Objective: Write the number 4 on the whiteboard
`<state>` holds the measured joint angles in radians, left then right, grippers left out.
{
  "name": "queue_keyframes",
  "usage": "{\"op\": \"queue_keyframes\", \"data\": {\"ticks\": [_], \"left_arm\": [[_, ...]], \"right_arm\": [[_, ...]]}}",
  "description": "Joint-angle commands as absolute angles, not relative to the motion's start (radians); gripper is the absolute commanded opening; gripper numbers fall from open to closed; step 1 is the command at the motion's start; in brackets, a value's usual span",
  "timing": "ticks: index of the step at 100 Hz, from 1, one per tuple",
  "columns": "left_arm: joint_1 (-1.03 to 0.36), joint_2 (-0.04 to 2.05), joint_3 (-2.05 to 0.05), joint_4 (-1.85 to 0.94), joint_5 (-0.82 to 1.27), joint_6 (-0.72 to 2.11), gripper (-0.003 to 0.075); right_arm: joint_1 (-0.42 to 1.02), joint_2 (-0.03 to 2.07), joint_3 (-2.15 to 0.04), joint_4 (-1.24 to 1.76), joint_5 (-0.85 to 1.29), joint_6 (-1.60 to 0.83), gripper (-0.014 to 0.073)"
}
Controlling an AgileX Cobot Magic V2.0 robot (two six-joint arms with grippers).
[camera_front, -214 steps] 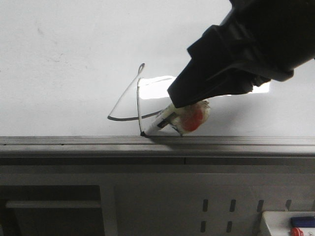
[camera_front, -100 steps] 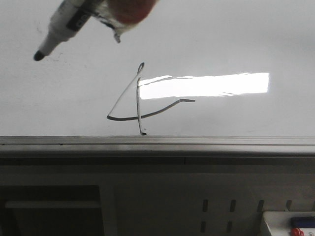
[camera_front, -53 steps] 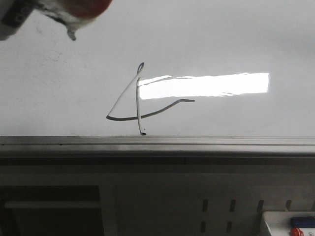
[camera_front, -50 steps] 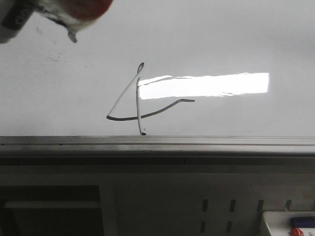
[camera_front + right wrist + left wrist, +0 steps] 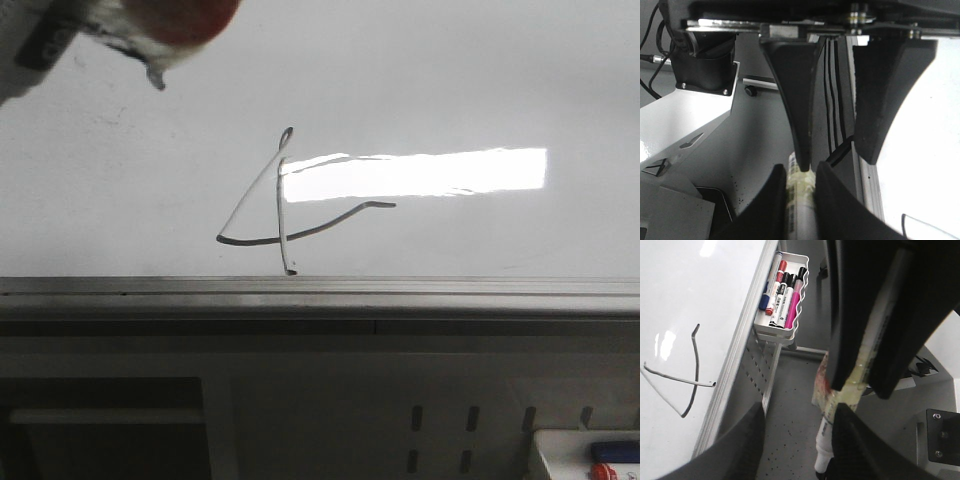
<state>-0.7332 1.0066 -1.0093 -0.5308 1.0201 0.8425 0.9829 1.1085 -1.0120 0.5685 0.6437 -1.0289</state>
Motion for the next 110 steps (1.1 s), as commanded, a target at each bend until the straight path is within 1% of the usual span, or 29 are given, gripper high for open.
{"op": "queue_keyframes", "data": {"ticks": [1, 27, 53, 110], "left_arm": [[-0.741, 0.991, -1.058, -0.580, 0.990, 0.843, 0.0293], [-0.741, 0.991, -1.138, -0.574, 1.046, 0.843, 0.0295], [-0.741, 0.996, -1.143, -0.574, 1.136, 0.830, 0.0295], [-0.741, 1.035, -1.141, -0.538, 1.064, 0.822, 0.0292]], "right_arm": [[0.983, 1.093, -1.056, 0.598, 0.537, -1.040, -0.0045], [0.943, 1.093, -1.056, 0.596, 0.540, -1.040, -0.0045], [0.943, 1.089, -1.058, 0.596, 0.505, -1.040, -0.0045], [0.976, 1.089, -1.058, 0.620, 0.495, -1.040, -0.0045]]}}
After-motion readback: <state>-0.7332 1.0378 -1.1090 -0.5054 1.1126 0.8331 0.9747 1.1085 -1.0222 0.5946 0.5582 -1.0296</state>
